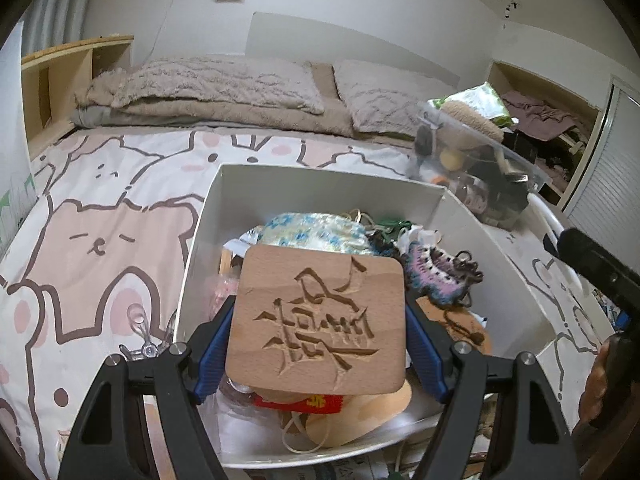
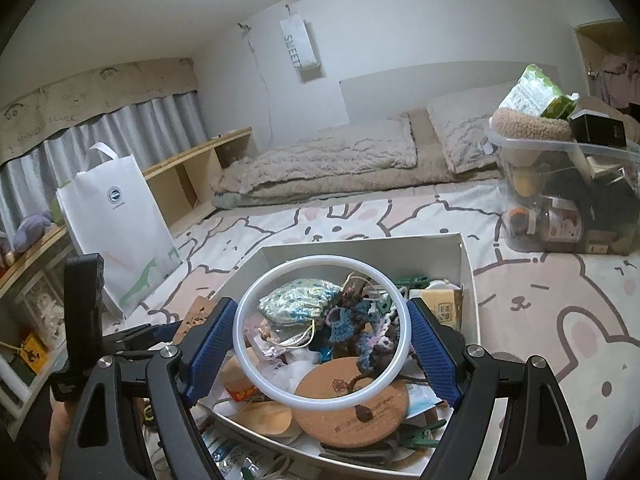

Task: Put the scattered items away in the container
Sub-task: 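Open the left tool to drop the coaster while the right tool releases the ring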

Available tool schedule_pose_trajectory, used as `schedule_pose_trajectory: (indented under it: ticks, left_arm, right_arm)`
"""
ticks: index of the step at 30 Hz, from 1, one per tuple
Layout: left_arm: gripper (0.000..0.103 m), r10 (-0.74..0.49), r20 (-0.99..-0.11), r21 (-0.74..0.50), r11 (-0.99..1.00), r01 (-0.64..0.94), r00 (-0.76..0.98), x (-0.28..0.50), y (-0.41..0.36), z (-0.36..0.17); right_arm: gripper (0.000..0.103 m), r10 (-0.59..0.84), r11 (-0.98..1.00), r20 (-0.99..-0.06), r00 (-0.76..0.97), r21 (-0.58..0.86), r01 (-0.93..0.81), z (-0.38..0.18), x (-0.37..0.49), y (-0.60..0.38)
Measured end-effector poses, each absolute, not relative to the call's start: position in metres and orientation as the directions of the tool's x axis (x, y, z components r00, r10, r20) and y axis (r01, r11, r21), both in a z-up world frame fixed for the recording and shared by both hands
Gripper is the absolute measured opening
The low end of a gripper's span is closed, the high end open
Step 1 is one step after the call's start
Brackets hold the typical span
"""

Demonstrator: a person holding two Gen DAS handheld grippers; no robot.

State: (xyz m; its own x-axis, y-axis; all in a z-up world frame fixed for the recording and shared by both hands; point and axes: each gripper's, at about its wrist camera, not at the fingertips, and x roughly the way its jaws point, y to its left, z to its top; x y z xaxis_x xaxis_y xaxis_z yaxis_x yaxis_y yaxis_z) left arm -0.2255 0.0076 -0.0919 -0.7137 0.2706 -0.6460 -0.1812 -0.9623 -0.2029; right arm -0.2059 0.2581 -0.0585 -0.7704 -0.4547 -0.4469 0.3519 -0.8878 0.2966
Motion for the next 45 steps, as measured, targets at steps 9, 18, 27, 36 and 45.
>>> schedule_pose_trajectory:
  ticks: [9,18,27,36,45]
  left_arm:
    - [0.077,0.259,-0.678,-0.197,-0.966,-0.17,-0.688,-0.231,0.009,-0.105]
    - [0.092,0.249,-0.66,-0.189,-0.968,-0.164,-0.709,-0.223,0.006,-0.101]
    - [0.092,0.265,-0.648,-0.221,-0.963,-0.158,-0.714,-0.221,-0.002,-0.097]
    - [0.092,0.273,-0.633,-0.226,-0.96,-0.164,-0.725,-0.218,-0.005,-0.092]
    - [0.092,0.283,-0.625,-0.245,-0.956,-0.162,-0.728,-0.218,-0.008,-0.092]
  right_arm:
    - [0.085,-0.464,-0.884,-0.479,-0.746,0.313,0.348,-0.059,-0.219,0.246]
    - [0.085,-0.459,-0.887,-0.503,-0.733,0.308,0.344,-0.055,-0.23,0.236]
    - [0.085,-0.407,-0.913,-0.565,-0.718,0.258,0.315,-0.048,-0.26,0.226]
    - [0.085,-0.31,-0.95,-0.714,-0.627,0.208,0.232,-0.068,-0.321,0.223]
    - [0.085,-0.188,-0.979,-0.813,-0.551,0.113,0.167,-0.092,-0.363,0.223]
